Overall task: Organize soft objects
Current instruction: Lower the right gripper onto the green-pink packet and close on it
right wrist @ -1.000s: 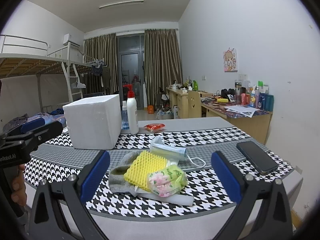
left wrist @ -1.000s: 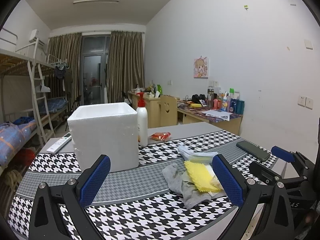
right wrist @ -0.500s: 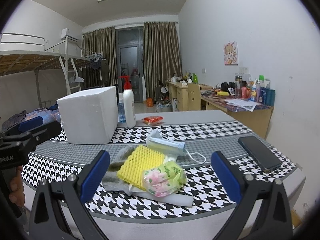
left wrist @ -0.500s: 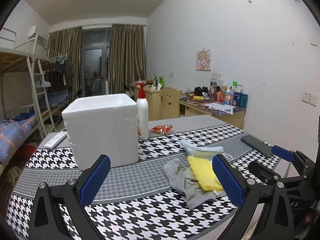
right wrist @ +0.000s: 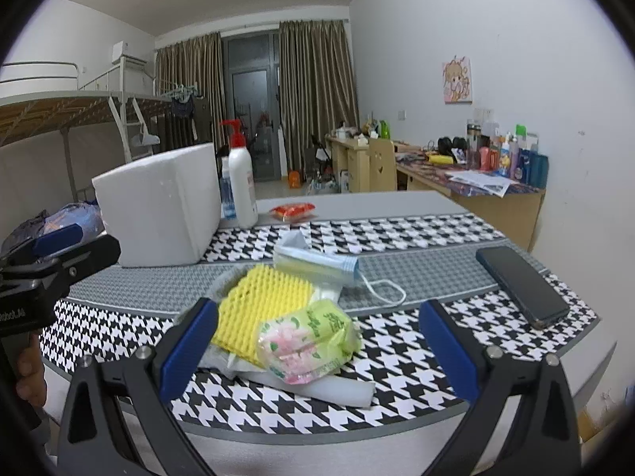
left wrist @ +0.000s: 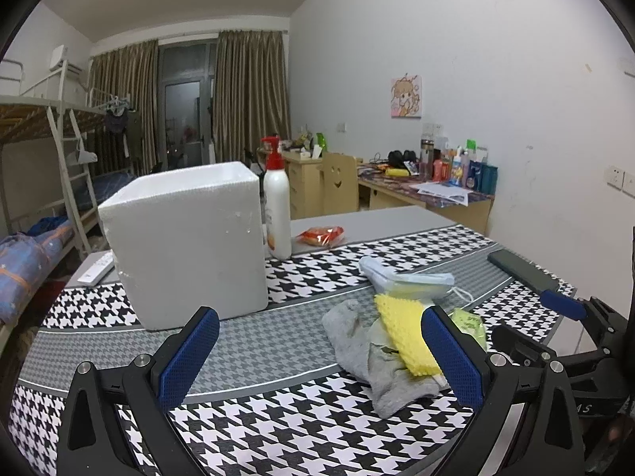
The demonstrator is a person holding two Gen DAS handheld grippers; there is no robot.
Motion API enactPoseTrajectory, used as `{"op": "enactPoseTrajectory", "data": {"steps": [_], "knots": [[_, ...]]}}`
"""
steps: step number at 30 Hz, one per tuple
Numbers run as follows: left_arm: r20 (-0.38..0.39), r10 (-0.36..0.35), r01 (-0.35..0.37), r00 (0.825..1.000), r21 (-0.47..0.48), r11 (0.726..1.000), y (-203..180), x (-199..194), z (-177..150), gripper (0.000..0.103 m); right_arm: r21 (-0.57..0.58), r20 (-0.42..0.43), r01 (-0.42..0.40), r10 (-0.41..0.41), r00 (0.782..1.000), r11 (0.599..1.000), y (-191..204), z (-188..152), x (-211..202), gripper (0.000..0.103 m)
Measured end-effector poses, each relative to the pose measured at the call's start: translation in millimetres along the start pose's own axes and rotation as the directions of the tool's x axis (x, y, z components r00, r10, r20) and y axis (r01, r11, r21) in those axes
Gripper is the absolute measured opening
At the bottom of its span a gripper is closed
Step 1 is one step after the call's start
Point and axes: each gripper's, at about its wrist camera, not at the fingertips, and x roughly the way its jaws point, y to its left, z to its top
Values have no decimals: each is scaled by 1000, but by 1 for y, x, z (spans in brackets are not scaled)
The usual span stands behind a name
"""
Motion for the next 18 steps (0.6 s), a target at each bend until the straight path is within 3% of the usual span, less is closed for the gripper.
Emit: {"op": "enactPoseTrajectory", "data": {"steps": [18], "knots": [[-53, 1, -1, 999, 8, 1000, -7, 21, -8, 102, 107, -183, -56, 75, 980, 993, -8, -14, 51, 101]]}}
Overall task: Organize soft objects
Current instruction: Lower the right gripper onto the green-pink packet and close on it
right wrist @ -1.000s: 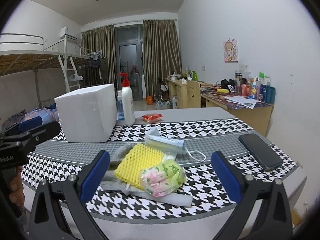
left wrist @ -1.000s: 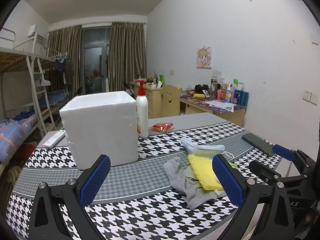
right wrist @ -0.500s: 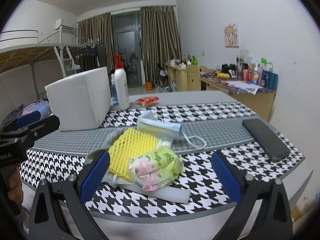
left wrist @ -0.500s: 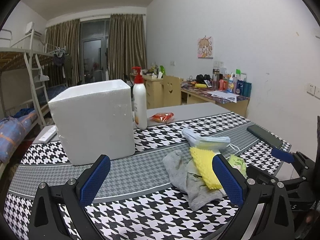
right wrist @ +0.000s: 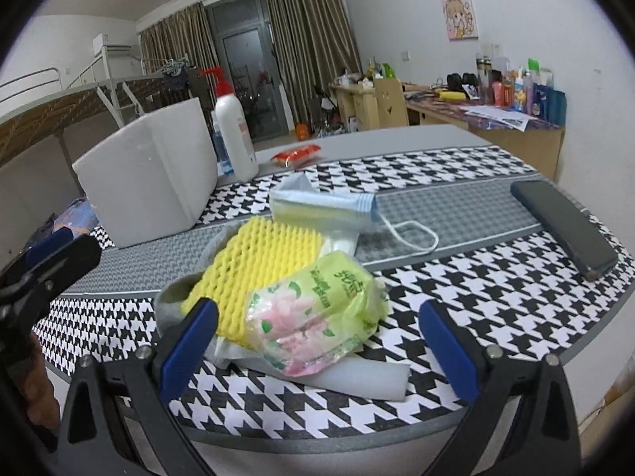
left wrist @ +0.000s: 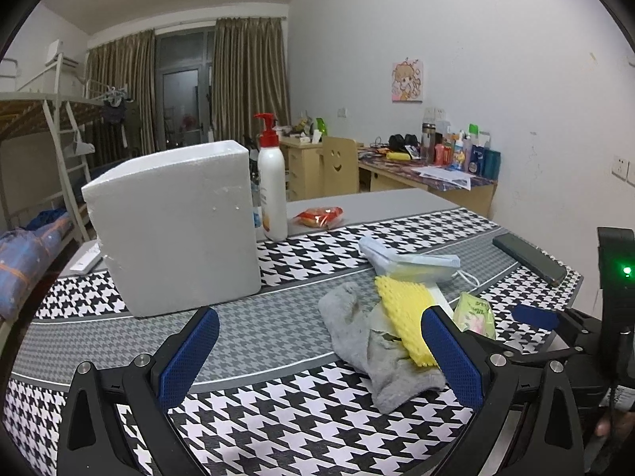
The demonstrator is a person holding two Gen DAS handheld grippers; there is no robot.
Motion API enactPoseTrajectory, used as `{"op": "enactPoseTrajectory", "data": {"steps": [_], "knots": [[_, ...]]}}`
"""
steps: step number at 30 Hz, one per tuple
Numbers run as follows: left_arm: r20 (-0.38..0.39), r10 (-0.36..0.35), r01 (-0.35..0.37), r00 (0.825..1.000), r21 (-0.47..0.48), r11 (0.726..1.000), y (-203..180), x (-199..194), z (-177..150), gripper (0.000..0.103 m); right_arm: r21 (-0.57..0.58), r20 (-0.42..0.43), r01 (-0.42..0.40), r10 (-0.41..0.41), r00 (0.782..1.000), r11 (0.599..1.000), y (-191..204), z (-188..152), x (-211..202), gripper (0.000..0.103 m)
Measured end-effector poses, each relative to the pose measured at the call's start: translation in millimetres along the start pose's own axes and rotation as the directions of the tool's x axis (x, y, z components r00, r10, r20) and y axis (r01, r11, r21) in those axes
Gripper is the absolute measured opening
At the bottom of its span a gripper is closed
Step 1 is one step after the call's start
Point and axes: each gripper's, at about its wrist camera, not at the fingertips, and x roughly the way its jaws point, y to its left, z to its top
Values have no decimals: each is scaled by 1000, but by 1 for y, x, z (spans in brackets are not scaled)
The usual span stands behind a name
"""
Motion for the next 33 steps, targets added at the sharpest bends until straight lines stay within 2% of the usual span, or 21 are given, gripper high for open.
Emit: {"op": "enactPoseTrajectory", "data": {"steps": [4, 6, 15, 18, 23, 24, 26, 33], "knots": [[-12, -9, 9, 1000, 6, 1000, -2, 4, -1, 102, 21, -31, -6, 7, 999, 1000, -2, -2, 7, 95], [-17, -13, 13, 1000, 11, 1000, -4, 6, -1, 102, 37, -52, -17, 18, 998, 999, -6, -3, 10, 87], [-42, -37, 39, 998, 27, 999, -15, 15, -1, 102, 69, -86, -87, 92, 992, 994, -12, -7, 13, 75], [-53, -43, 45, 998, 29, 999, -18, 19, -1, 102, 67, -84, -111, 116, 990, 992, -12, -8, 13, 67], [-59, -57, 59, 997, 37, 998, -24, 21, 0, 102, 61, -77, -118, 122, 990, 991, -12, -8, 14, 63], [-58, -57, 59, 997, 39, 997, -25, 21, 0, 102, 59, -77, -120, 125, 989, 991, -11, -8, 14, 57], [-62, -58, 61, 996, 42, 997, -27, 22, 0, 102, 62, -78, -135, 140, 987, 989, -12, -8, 14, 55], [-68, -70, 74, 995, 50, 996, -32, 24, 3, 102, 65, -37, -155, 158, 987, 986, -16, -6, -1, 51]]}}
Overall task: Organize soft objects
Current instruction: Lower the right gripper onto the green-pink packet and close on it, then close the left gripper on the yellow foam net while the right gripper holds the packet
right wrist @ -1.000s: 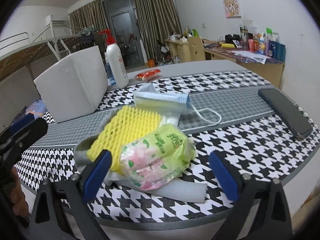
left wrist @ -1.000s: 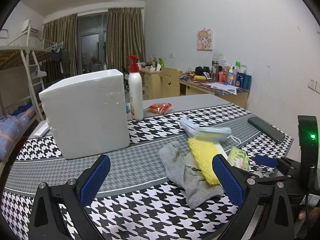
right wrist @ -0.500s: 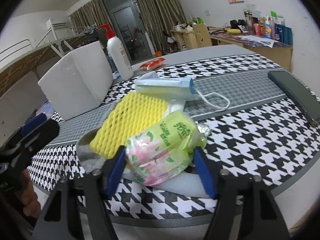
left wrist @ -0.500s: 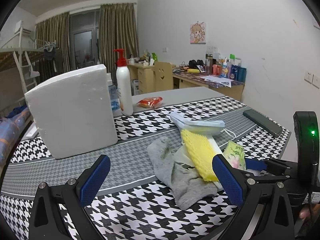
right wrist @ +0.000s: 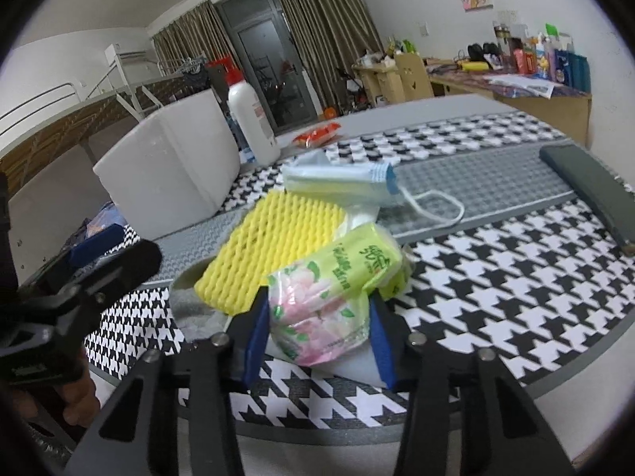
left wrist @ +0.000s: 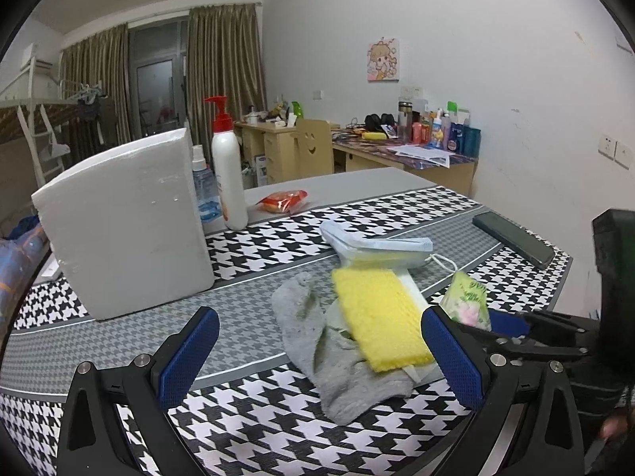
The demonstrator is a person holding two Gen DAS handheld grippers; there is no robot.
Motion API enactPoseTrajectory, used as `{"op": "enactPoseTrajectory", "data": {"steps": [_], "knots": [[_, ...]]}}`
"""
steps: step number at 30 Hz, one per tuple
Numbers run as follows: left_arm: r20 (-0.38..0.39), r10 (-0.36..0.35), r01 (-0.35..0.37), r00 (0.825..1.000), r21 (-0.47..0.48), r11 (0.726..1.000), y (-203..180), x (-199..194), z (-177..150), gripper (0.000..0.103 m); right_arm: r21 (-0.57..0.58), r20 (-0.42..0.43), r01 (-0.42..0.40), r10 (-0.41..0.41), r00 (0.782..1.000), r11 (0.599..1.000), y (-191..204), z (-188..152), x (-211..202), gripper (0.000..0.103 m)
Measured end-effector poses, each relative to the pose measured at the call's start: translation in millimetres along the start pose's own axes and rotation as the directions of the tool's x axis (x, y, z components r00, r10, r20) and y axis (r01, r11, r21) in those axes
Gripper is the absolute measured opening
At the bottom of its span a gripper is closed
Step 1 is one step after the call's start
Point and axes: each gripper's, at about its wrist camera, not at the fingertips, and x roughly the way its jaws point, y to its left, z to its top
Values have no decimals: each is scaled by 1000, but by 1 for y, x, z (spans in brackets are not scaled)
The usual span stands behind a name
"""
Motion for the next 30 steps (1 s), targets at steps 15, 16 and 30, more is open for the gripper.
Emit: {"op": "enactPoseTrajectory", "data": {"steps": [15, 16, 30], "knots": [[-110, -62, 63, 992, 5, 998, -21, 31, -1, 91, -3, 93, 77, -76, 993, 997, -13, -2, -32, 51], [-116, -68, 69, 991, 3, 998, -22, 32, -2, 91, -1, 104, 82, -81, 991, 997, -14, -2, -34, 51], [-183, -81, 78, 980, -20, 997, -27, 50, -6, 84, -27, 152, 129, -123, 981, 991, -18, -7, -45, 51]]}}
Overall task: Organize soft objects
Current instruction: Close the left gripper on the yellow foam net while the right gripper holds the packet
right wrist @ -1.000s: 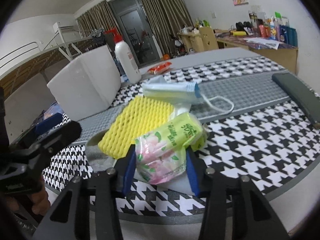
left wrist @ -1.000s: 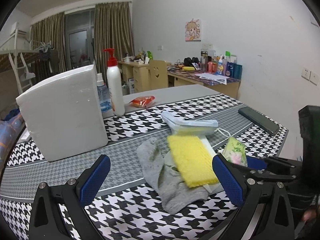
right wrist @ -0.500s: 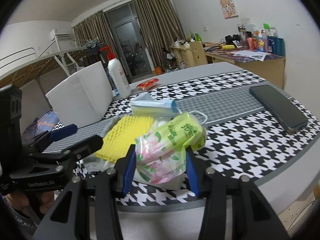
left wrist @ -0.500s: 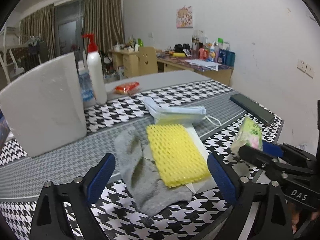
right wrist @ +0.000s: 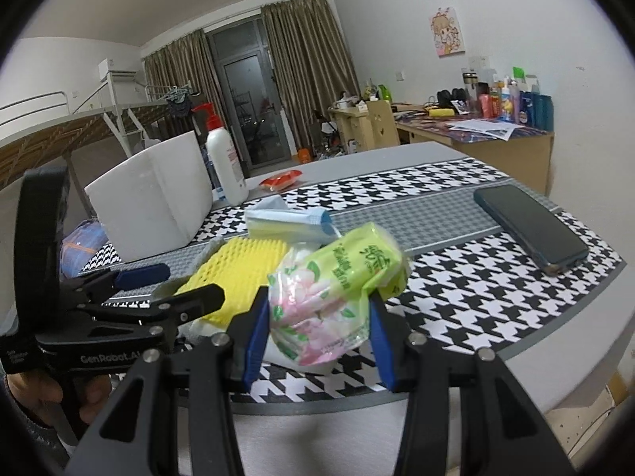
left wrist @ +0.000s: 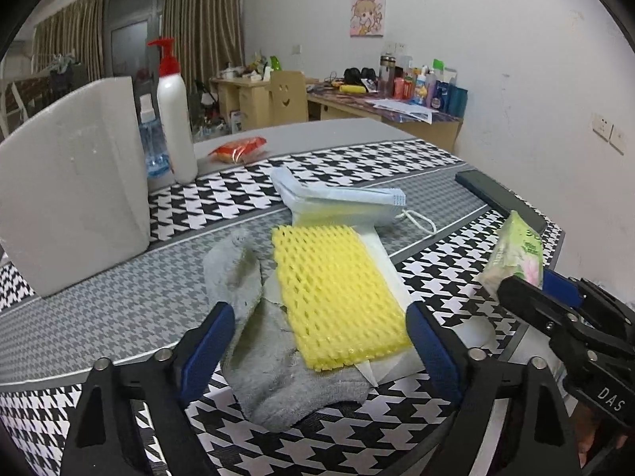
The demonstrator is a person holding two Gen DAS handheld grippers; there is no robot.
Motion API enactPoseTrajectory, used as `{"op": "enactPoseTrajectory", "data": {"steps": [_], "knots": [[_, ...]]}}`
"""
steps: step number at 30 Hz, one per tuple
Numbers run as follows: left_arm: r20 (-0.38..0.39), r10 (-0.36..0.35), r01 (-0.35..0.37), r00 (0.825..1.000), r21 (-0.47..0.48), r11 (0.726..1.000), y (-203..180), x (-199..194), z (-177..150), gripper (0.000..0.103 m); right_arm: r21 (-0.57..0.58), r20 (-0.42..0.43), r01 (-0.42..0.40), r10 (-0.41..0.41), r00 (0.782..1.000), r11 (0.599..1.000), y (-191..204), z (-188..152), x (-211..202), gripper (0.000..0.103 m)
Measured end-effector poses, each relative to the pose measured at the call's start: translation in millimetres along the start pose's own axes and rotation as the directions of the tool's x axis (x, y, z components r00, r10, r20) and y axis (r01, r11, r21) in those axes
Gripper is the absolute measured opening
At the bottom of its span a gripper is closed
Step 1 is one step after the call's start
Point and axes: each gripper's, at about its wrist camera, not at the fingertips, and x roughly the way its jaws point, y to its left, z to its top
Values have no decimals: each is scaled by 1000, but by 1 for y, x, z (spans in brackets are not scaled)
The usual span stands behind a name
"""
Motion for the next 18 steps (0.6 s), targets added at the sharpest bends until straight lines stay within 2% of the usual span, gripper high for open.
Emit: {"op": "enactPoseTrajectory", "data": {"steps": [2, 7, 14, 15, 18], "knots": [[-22, -8, 8, 1000, -11, 1000, 1, 5, 0, 79, 7, 2, 5, -5, 1000, 1000, -3, 0, -2, 51], [-59, -31, 30, 998, -27, 999, -1, 9, -1, 55, 6, 8, 13, -13, 1000, 1000, -4, -1, -3, 51], [-18, -18, 18, 1000, -13, 1000, -6, 1, 2, 33, 6, 3, 22, -22, 1000, 1000, -8, -4, -4, 51], [-12, -19, 19, 1000, -11, 1000, -8, 0, 2, 25, 5, 2, 23, -23, 1000, 1000, -8, -5, -5, 51], [5, -22, 21, 1000, 9, 1000, -11, -3, 3, 12, 8, 2, 25, -25, 1000, 1000, -8, -6, -6, 51]]}}
